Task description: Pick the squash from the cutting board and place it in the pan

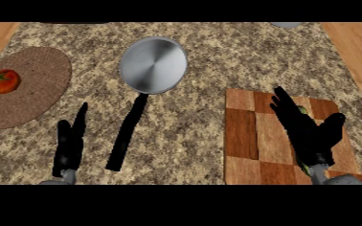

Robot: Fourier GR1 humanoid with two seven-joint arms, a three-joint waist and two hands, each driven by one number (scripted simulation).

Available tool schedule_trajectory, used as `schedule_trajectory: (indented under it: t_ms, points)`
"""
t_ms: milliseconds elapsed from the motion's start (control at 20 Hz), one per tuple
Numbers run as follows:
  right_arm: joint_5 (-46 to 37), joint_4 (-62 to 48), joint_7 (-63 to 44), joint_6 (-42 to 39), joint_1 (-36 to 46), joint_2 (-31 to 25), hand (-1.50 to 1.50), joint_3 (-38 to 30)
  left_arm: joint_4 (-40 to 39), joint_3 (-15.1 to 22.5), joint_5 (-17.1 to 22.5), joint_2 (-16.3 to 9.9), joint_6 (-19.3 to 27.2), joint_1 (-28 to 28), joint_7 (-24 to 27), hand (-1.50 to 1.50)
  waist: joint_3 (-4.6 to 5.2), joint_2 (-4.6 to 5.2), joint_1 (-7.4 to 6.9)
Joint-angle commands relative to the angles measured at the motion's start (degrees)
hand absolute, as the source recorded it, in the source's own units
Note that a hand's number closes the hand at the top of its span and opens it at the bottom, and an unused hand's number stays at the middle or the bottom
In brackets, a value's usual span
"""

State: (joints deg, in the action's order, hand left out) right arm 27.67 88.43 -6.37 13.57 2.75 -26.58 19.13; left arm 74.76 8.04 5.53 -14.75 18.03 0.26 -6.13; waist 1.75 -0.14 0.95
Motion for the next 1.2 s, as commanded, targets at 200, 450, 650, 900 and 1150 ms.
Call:
schedule_trajectory:
  t_ms: [200, 450, 650, 900, 1150]
  points:
    - [1.5, -1.1, 4.4, 10.4, 6.0, -2.5, -1.5, -17.8, 20.9, 1.5, -3.8, -9.1, -2.4, 11.4, -1.2, 0.0, -1.83, -0.2, 1.49]
    - [-3.9, -7.7, -3.5, 28.2, -4.8, -5.9, -1.5, -23.2, 22.6, 1.5, -3.7, -10.0, -3.0, 11.5, -1.5, 0.0, -1.58, -0.57, 4.51]
    - [-8.6, 3.9, -10.2, 28.8, -17.4, -12.2, -1.5, -18.9, 21.4, 1.7, -4.2, -10.5, -4.9, 6.8, -3.9, 0.0, -1.56, -0.22, 1.88]
    - [-12.2, 10.4, -20.0, 20.1, -23.1, -27.5, -1.5, -16.9, 18.0, 0.6, -3.7, -9.9, -5.6, 6.4, -1.2, 0.0, -1.48, -0.04, 0.96]
    - [-7.4, 12.7, -27.2, 7.5, -20.0, -35.6, -1.5, -19.3, 17.3, 2.4, -4.6, -8.8, -7.1, 5.4, -1.3, 0.0, -1.64, 0.13, -0.56]
